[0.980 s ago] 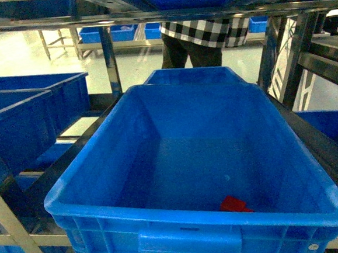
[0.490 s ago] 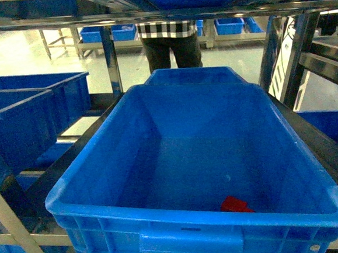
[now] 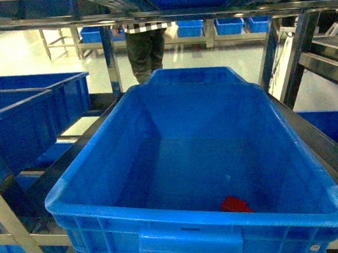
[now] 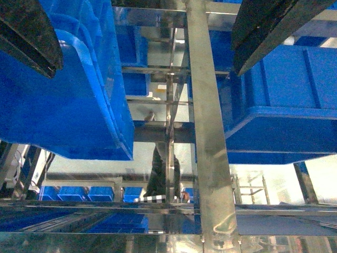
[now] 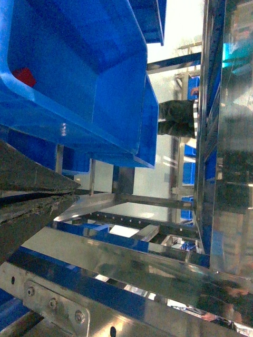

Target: Pick red block from blue box to shelf

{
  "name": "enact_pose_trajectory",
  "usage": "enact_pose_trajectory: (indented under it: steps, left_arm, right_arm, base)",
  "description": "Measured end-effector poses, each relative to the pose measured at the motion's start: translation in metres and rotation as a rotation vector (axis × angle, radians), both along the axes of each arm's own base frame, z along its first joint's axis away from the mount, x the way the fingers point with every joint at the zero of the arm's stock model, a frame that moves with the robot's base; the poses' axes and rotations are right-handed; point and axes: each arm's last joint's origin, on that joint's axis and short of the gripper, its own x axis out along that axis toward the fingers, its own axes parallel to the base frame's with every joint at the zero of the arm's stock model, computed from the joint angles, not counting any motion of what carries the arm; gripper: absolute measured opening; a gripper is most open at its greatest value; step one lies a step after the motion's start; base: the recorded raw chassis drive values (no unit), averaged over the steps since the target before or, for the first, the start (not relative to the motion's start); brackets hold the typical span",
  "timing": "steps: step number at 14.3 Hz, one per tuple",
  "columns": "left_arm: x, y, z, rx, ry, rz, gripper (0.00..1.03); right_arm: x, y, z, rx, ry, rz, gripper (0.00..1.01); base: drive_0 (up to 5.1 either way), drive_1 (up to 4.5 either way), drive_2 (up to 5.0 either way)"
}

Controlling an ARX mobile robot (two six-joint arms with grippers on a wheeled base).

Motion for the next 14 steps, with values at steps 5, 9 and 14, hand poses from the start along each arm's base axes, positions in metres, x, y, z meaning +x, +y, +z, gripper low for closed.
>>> enact_pose_trajectory:
  steps: [5, 9, 14]
  left_arm:
    - [0.0, 0.0, 0.0, 0.0, -0.001, 0.0, 0.98]
    - [0.0, 0.0, 0.0, 0.0, 0.0, 0.0, 0.98]
    - [0.0, 0.0, 0.0, 0.0, 0.0, 0.0, 0.98]
  right_arm:
    - [-0.012, 0.0, -0.003, 0.001, 0.01, 0.003, 0.02]
    - [-0.012, 0.0, -0.003, 0.001, 0.01, 0.003, 0.02]
    - [-0.012, 0.0, -0.003, 0.001, 0.01, 0.003, 0.28]
  base:
    - [0.0, 0.0, 0.0]
    - [0.0, 0.0, 0.0]
    - [0.0, 0.0, 0.0]
